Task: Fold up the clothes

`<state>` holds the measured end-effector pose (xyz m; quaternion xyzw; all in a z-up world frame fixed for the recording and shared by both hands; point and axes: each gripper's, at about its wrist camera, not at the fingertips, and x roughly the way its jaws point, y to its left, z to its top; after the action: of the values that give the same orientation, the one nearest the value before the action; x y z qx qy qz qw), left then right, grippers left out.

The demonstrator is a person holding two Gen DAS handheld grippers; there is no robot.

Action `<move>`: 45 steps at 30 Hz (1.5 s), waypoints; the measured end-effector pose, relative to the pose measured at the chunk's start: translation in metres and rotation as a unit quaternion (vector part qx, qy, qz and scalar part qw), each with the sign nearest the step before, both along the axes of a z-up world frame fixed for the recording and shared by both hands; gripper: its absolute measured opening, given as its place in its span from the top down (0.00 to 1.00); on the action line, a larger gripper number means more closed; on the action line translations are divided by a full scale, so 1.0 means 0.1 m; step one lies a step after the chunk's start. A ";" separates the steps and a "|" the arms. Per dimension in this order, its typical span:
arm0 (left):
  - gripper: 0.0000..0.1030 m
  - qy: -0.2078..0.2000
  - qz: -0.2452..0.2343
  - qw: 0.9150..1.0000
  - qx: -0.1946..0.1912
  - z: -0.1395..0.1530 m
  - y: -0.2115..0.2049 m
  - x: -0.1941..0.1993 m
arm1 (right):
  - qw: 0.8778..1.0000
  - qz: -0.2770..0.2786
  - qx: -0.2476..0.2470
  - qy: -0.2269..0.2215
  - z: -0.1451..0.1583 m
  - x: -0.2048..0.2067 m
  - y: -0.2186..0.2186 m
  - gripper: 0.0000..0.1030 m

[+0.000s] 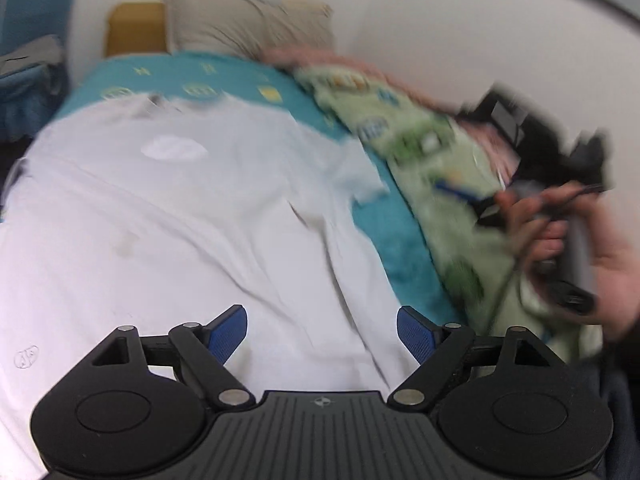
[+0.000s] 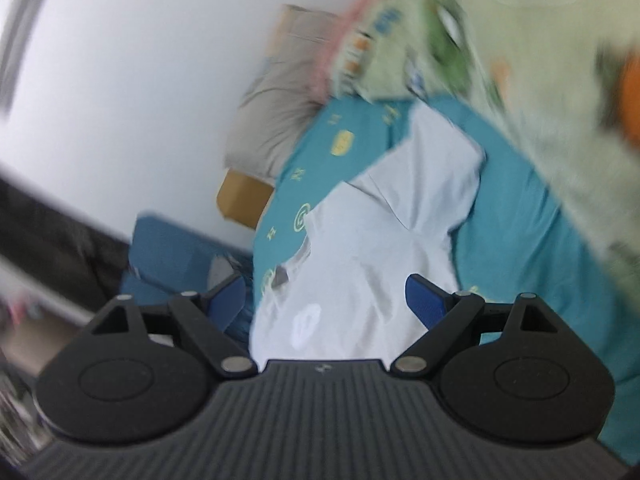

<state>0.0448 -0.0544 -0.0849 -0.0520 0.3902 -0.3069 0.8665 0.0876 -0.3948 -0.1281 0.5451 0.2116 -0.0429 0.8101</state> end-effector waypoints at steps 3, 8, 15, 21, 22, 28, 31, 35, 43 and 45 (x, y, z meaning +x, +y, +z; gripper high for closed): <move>0.17 -0.009 0.022 1.000 -0.006 -0.02 0.04 0.07 | 0.997 -0.021 0.067 0.024 -0.40 0.34 -0.15 0.14; 0.17 -0.022 0.038 0.999 0.014 -0.14 0.13 0.13 | 0.996 -0.051 0.059 0.041 -0.78 0.66 -0.26 0.13; 0.17 -0.012 0.073 0.997 0.026 -0.41 0.21 0.40 | 0.994 -0.078 0.014 0.069 -1.14 1.06 -0.32 0.12; 0.17 0.059 0.097 0.993 -0.008 -0.67 0.28 0.64 | 0.992 -0.064 0.002 0.111 -1.09 1.25 -0.24 0.13; 0.17 0.066 0.101 0.993 -0.011 -0.69 0.30 0.66 | 0.992 -0.066 0.008 0.111 -1.08 1.26 -0.25 0.12; 0.17 0.087 0.127 0.988 -0.032 -0.74 0.43 0.73 | 0.995 -0.066 0.031 0.064 -1.18 1.37 -0.37 0.14; 0.17 0.090 0.138 0.986 -0.037 -0.74 0.48 0.76 | 0.995 -0.089 0.041 0.020 -1.23 1.35 -0.39 0.15; 0.17 0.096 0.145 0.984 -0.041 -0.76 0.50 0.81 | 0.994 -0.105 0.031 -0.029 -1.22 1.32 -0.40 0.14; 0.17 0.105 0.138 0.984 -0.037 -0.83 0.45 0.82 | 0.993 -0.109 -0.018 -0.047 -1.17 1.35 -0.50 0.43; 0.17 0.107 0.138 0.984 -0.037 -0.84 0.46 0.83 | 0.993 -0.108 -0.024 -0.026 -1.20 1.40 -0.51 0.43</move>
<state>0.1282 -0.0087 -0.1686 -0.1704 0.4584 -0.1913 0.8510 0.2280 -0.4460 -0.2477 0.5466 0.1290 -0.1211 0.8185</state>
